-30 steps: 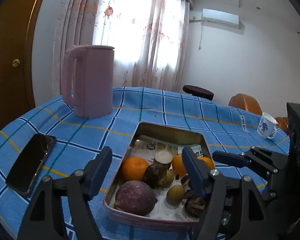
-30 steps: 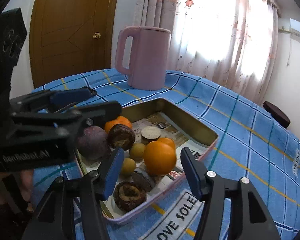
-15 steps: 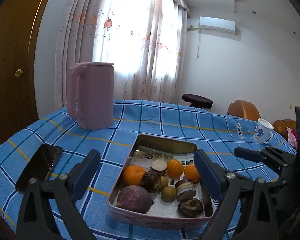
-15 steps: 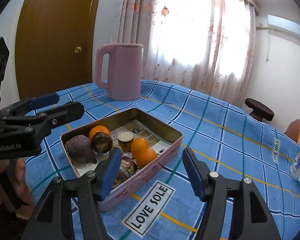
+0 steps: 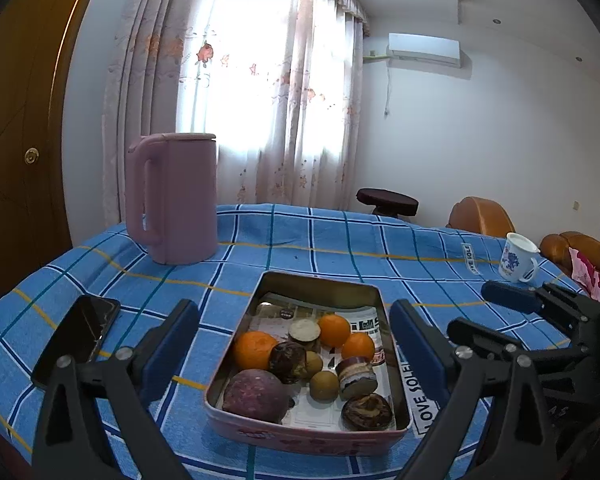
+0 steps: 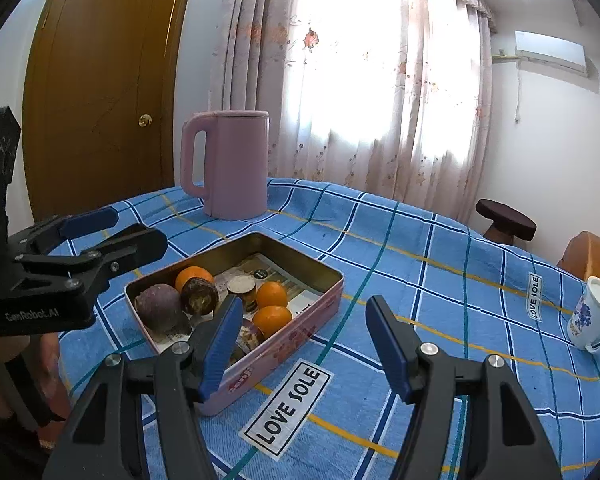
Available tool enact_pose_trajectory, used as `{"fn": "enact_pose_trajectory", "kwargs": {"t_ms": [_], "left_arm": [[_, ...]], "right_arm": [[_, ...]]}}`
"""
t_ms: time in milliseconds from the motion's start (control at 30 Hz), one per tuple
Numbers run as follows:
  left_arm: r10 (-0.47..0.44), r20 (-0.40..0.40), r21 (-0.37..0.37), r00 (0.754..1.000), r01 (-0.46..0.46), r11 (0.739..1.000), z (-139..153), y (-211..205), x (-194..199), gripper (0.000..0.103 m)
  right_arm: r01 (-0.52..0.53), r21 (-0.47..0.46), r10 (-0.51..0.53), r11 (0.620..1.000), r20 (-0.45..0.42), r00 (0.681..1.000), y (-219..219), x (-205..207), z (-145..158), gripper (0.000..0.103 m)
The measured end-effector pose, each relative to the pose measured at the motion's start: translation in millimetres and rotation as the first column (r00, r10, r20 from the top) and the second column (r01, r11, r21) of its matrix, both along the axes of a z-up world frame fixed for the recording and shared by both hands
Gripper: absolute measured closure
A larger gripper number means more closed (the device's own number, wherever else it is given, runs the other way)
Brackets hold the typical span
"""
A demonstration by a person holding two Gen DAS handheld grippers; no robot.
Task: Organize fruits
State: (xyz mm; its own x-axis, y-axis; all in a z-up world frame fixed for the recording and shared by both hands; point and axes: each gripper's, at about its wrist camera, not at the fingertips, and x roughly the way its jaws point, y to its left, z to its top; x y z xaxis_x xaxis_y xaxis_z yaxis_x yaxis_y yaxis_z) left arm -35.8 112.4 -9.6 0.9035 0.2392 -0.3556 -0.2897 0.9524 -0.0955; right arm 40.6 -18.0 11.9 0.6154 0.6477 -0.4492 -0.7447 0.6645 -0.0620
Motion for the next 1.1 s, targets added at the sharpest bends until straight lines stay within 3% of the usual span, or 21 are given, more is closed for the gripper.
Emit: {"fn": "enact_pose_trajectory", "kwargs": {"t_ms": [967,1100], "left_arm": [[-0.035,-0.019,0.087,0.999,0.036,0.996,9.9,-34.6,7.3,0.000],[-0.049,-0.026,0.071,0.998,0.051,0.996,9.3,-38.1,10.2,0.000]], "right_arm": [[0.079,0.066,-0.081,0.995,0.033,0.996,-43.6,2.9,14.5,0.035],[0.085,0.070,-0.087,0.994,0.033,0.996,-47.6,3.0,13.2,0.034]]}}
